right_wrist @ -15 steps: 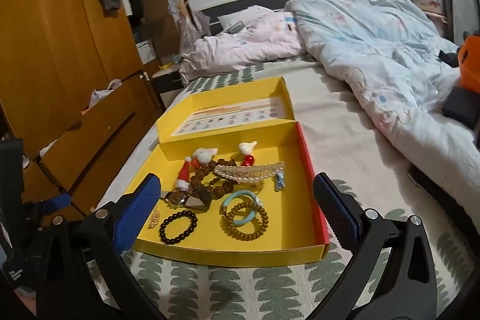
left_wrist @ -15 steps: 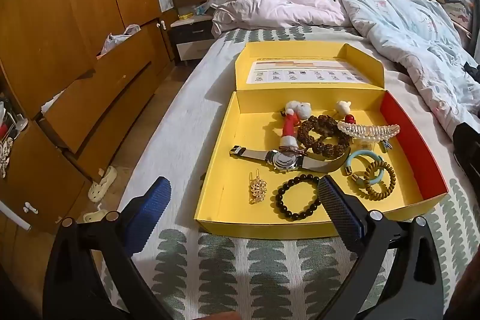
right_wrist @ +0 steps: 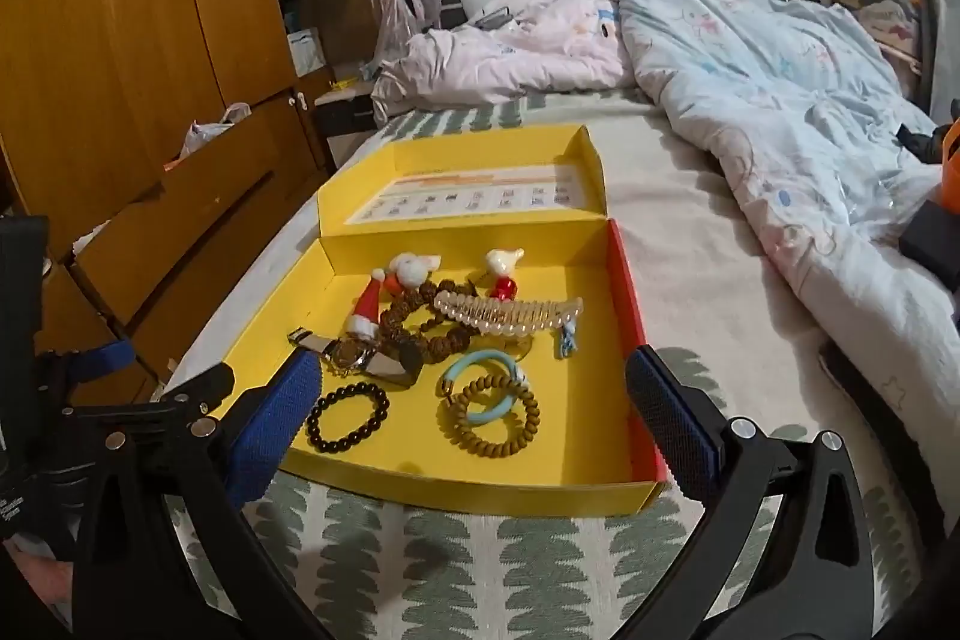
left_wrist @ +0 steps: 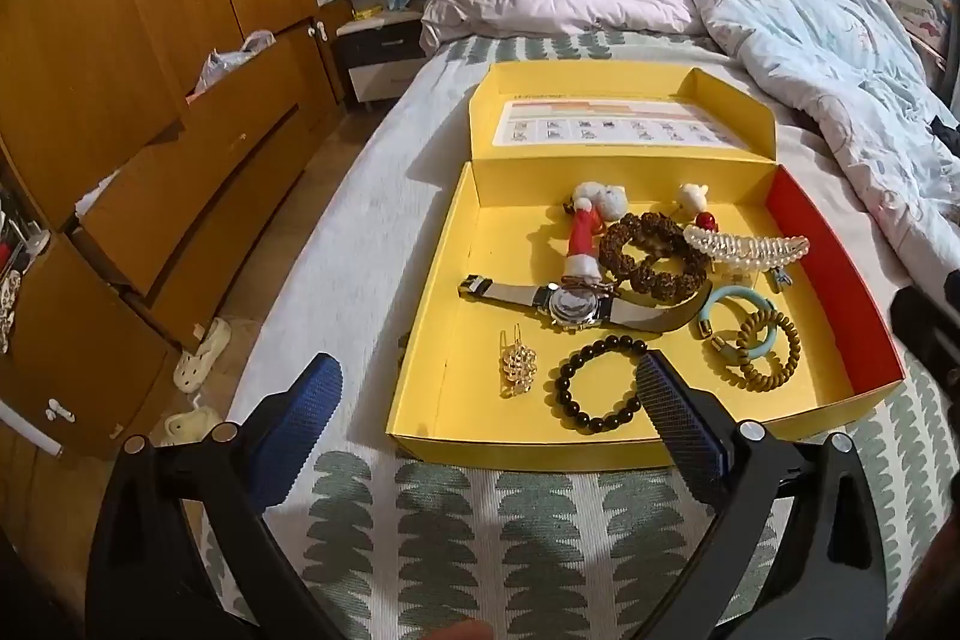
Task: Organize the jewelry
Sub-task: 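Move both tools over the yellow box toward the jewelry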
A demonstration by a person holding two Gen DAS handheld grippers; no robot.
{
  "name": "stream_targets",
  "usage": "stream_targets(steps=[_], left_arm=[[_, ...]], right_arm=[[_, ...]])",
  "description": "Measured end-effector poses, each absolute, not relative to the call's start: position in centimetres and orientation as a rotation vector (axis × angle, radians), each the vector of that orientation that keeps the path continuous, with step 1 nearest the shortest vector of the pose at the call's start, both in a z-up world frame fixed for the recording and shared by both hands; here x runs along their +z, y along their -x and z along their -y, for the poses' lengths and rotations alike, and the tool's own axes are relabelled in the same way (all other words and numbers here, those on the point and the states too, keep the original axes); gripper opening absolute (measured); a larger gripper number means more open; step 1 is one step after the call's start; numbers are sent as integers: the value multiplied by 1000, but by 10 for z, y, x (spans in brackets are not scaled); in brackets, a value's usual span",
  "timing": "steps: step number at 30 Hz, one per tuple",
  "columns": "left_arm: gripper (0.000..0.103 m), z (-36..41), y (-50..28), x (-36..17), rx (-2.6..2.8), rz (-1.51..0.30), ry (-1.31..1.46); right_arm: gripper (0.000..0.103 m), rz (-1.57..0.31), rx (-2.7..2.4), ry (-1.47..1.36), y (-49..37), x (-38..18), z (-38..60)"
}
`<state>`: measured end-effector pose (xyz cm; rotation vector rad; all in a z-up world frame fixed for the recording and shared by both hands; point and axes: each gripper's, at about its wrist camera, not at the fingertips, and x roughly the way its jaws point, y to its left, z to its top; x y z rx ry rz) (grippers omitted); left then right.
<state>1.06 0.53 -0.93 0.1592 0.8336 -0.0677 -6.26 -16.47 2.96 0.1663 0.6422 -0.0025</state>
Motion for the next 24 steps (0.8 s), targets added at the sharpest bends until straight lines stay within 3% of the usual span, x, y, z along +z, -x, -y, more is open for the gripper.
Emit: stream_targets(steps=[8, 11, 14, 16, 24], left_arm=[[97, -8, -25, -16, -78, -892, -144], [97, -6, -35, -13, -103, -897, -145], [97, -5, -53, -12, -151, -938, -108], [97, -5, -66, -13, -179, -974, -74], [97, 0, -85, -35, -191, -1057, -62]], right_arm=[[98, -654, 103, -195, 31, 40, 174], [95, -739, 127, -302, 6, 32, 192], [86, -872, 109, -427, -20, 12, 211], [72, -902, 93, -437, -32, 6, 216], [66, -1006, 45, -434, -60, -25, 216]])
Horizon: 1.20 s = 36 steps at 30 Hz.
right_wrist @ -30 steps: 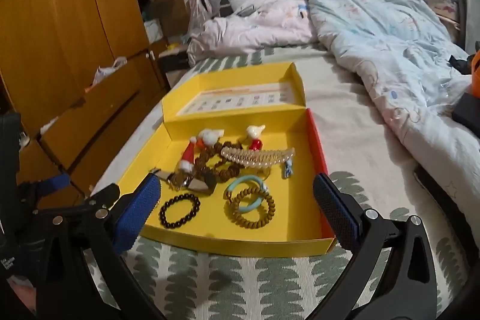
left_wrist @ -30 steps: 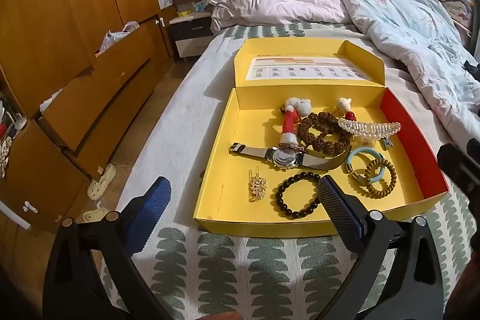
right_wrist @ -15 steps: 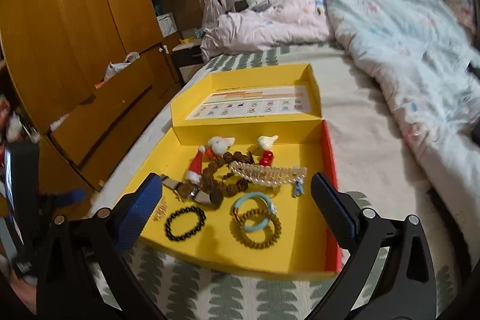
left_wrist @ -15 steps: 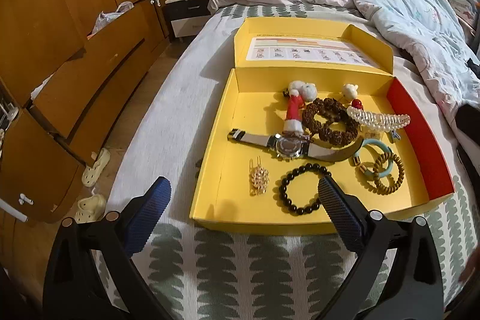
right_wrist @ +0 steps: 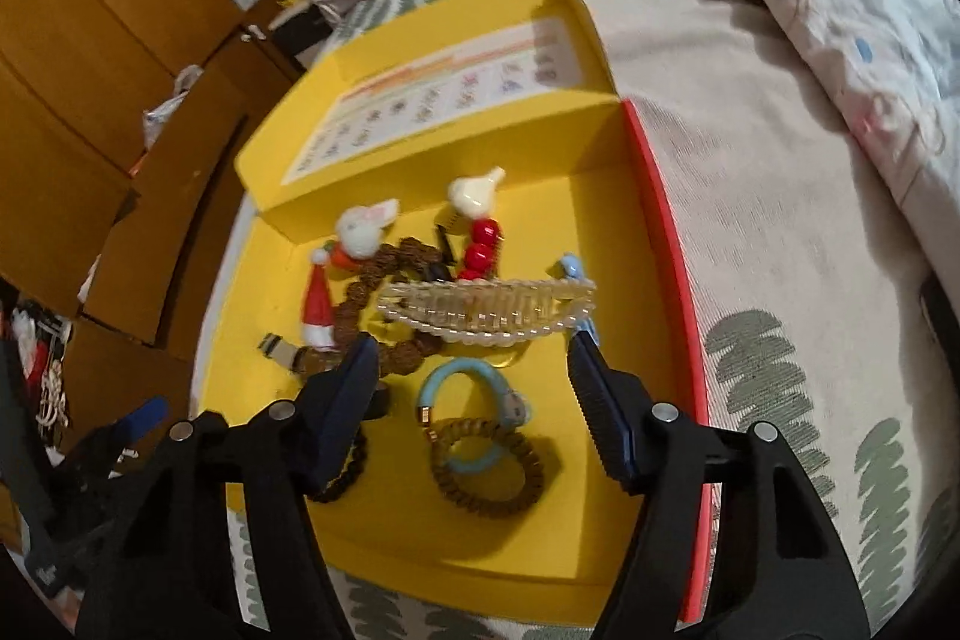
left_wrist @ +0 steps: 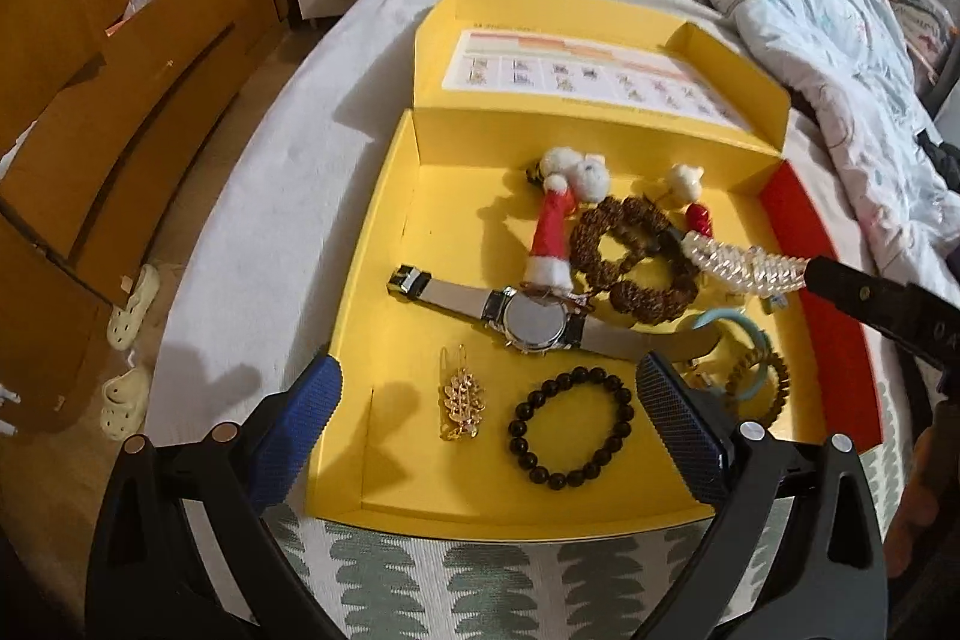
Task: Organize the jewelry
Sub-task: 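Move both tools over the yellow box toward the jewelry, then close the right tool on the pearl claw clip while the left tool grasps the gold hairpin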
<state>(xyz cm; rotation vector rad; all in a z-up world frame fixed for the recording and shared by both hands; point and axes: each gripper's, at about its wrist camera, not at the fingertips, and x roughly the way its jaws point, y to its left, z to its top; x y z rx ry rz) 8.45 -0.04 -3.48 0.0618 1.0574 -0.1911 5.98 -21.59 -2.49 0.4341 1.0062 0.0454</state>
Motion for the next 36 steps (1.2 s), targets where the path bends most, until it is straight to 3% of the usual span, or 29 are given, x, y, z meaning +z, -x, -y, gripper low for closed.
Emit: stream_targets(steps=[11, 19, 32, 36], left_arm=[[97, 0, -95, -56, -210, -1148, -53], [79, 0, -99, -74, -222, -1216, -50], [76, 3, -102, -92, -241, -1272, -89], [60, 6, -102, -94, -250, -1291, -93]], right_arm=[[66, -1045, -37, -463, -70, -41, 225], [65, -1064, -76, -434, -88, -53, 221], [66, -1059, -92, -386, -105, -53, 211], [57, -1080, -72, -342, -107, -54, 198]])
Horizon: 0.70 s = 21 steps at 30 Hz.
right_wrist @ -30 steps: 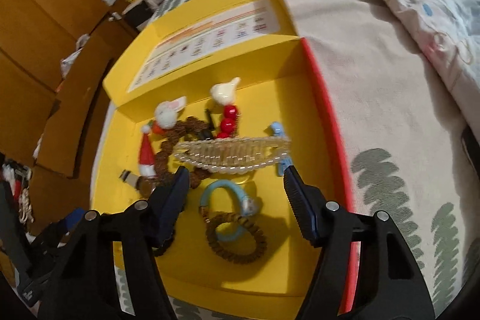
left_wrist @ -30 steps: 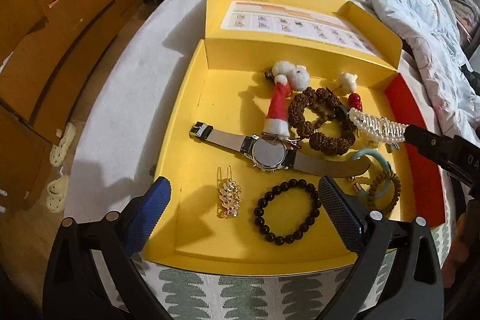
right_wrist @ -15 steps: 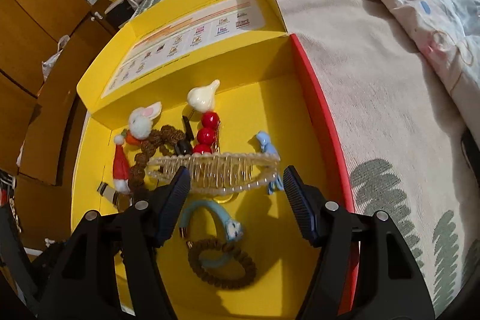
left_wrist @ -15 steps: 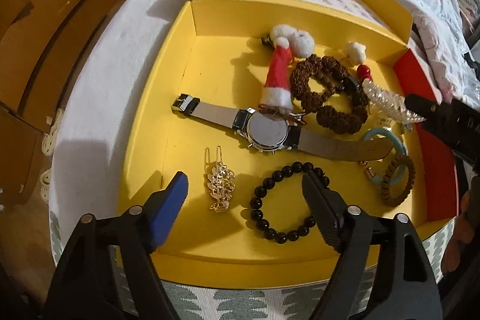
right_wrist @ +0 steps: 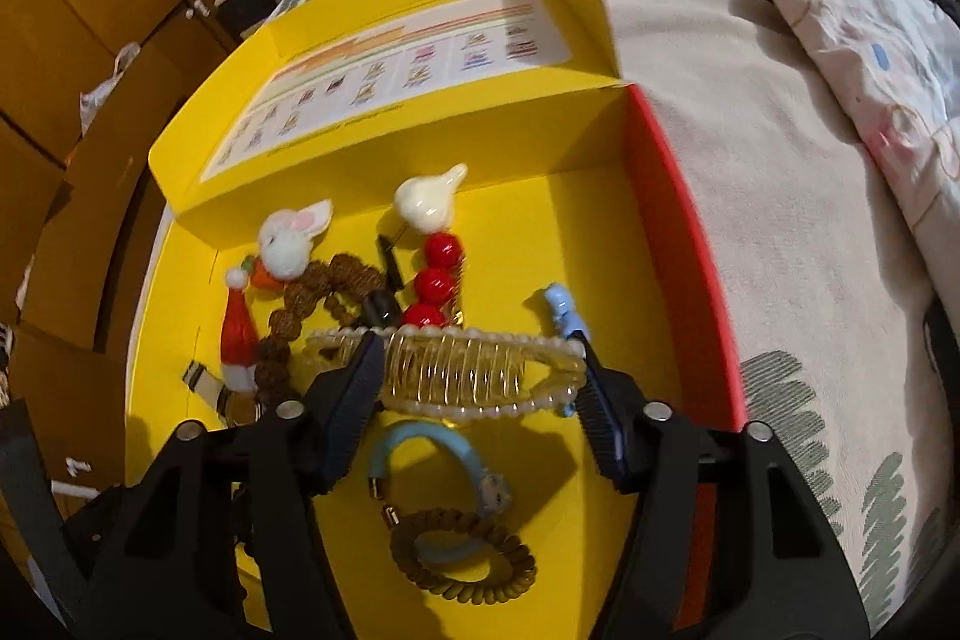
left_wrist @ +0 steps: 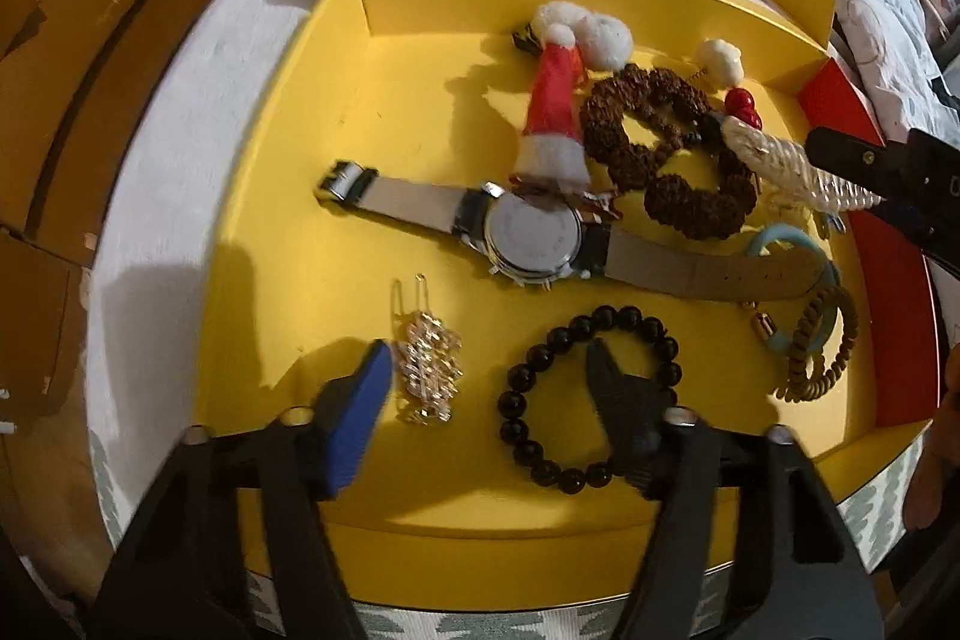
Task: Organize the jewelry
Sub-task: 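Close the right tool on the pearl claw clip while the left tool grasps the gold hairpin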
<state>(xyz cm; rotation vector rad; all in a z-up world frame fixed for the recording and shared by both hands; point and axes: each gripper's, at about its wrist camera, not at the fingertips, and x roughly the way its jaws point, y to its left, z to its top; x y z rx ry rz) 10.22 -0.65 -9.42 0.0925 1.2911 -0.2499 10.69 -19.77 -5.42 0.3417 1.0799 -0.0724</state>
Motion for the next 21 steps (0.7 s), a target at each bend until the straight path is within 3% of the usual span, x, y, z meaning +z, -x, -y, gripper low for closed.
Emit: stream_targets(steps=[3, 6, 11, 13, 21], left_arm=[[57, 5, -99, -95, -245, -1286, -102], [47, 5, -101, -93, -259, -1287, -90], [41, 1, -99, -89, -282, -1299, -59], [35, 0, -99, -89, -290, -1298, -56], [30, -6, -102, -87, -314, -1300, -27]], right_arm=[[46, -1087, -46, -340, -107, -58, 192], [39, -1084, -22, -336, -107, -58, 188], [34, -1072, 0, -345, -106, -57, 188], [31, -1073, 14, -351, -106, -56, 188], [28, -1071, 42, -346, -105, -54, 185]])
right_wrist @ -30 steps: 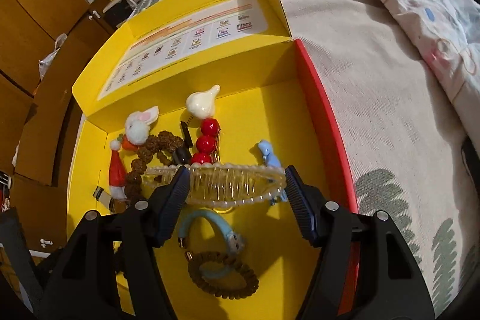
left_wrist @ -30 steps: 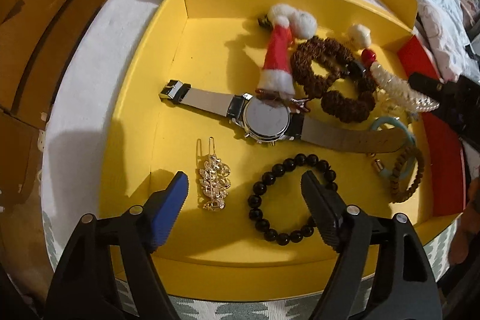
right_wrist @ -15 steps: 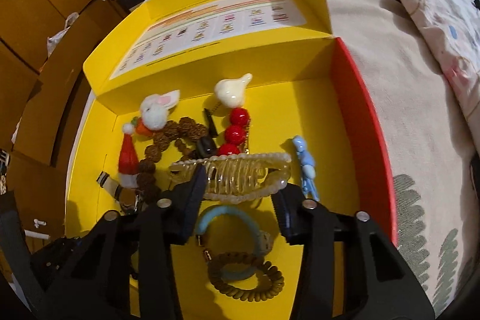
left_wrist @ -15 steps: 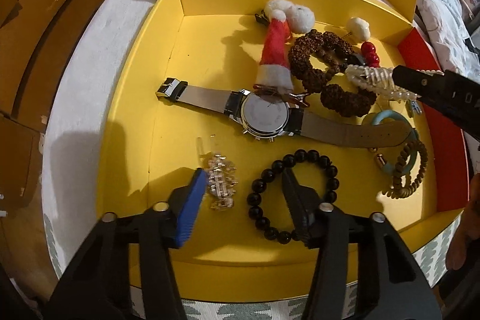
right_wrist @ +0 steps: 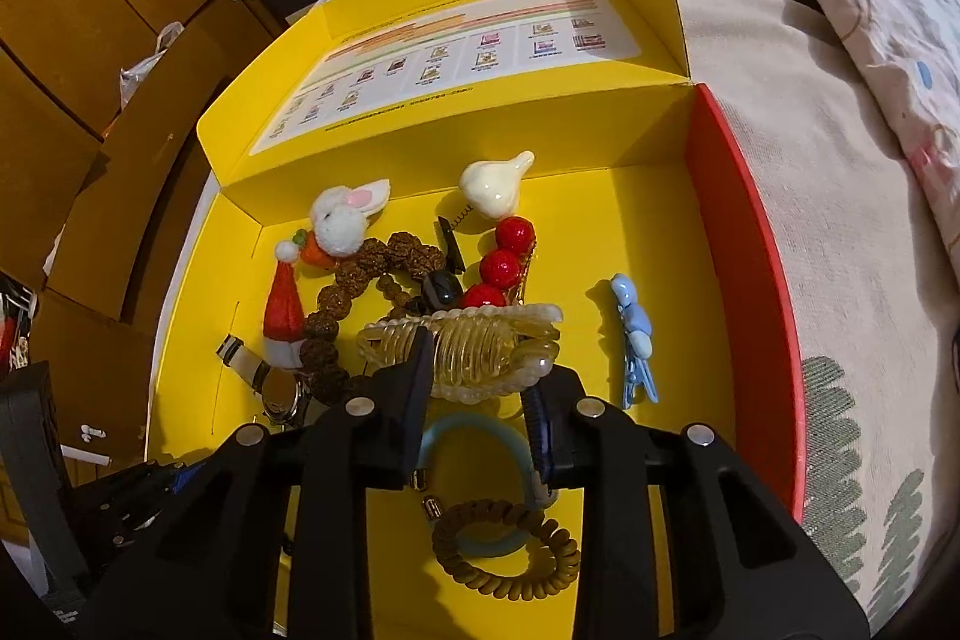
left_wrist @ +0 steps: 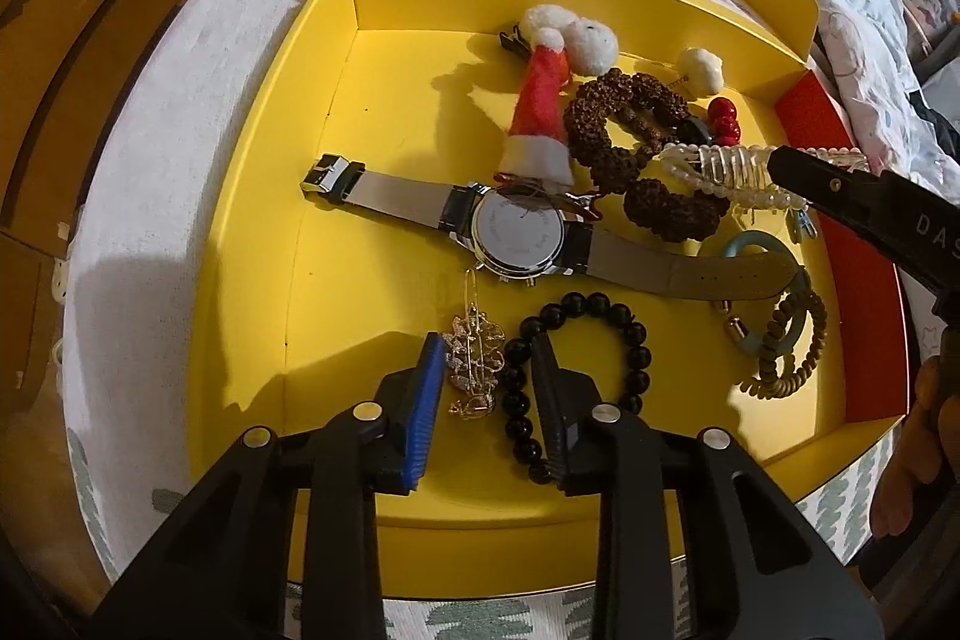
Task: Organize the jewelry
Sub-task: 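Close the right tool on the pearl claw clip while the left tool grasps the gold hairpin, then lift both held clips out of the box and open both tools onto the bedspread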
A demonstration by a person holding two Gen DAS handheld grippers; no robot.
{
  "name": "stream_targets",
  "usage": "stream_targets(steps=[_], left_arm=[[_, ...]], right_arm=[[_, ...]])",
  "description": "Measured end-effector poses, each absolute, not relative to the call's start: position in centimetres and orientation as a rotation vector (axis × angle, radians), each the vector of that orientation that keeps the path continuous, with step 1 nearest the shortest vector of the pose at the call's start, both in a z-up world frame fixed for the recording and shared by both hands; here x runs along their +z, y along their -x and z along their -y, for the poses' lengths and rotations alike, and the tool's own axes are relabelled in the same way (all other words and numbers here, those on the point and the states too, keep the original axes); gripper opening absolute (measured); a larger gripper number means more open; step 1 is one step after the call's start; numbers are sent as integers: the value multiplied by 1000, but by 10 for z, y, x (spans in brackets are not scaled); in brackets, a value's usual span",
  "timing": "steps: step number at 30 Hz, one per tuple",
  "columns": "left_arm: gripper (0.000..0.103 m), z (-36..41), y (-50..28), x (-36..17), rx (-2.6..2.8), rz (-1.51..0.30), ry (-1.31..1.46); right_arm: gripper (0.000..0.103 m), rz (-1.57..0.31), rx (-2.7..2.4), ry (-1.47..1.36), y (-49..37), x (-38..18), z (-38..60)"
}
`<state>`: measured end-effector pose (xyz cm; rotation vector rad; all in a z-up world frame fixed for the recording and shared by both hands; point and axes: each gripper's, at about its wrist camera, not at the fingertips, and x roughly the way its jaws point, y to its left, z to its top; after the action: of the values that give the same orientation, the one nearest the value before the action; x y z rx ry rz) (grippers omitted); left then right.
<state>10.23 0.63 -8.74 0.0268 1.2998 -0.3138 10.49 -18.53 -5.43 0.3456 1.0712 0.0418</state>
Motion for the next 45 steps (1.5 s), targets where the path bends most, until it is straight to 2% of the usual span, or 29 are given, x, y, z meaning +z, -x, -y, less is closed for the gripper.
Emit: stream_targets(steps=[3, 4, 5, 23, 24, 25, 27, 45], left_arm=[[25, -11, -103, -85, -316, -1293, -3], [12, -13, -104, -83, -315, -1287, 2], [4, -15, -105, -83, -317, -1288, 8], [6, -17, -108, -89, -321, -1301, 28], [6, -17, -108, -89, -323, -1300, 31], [6, -19, -108, -89, -324, -1300, 41], [6, -22, -108, -89, -328, -1302, 54], [5, -36, -99, -61, -338, -1241, 88]], right_arm=[[28, -1063, 50, -348, -104, -51, 186], [28, -1060, 54, -347, -103, -49, 185], [28, -1054, 54, -348, -102, -47, 186], [28, -1055, 74, -370, -102, -44, 193], [27, -1049, 76, -376, -101, -43, 193], [19, -1038, 81, -380, -100, -40, 194], [13, -1032, 98, -388, -99, -35, 195], [12, -963, 186, -471, -82, 3, 205]])
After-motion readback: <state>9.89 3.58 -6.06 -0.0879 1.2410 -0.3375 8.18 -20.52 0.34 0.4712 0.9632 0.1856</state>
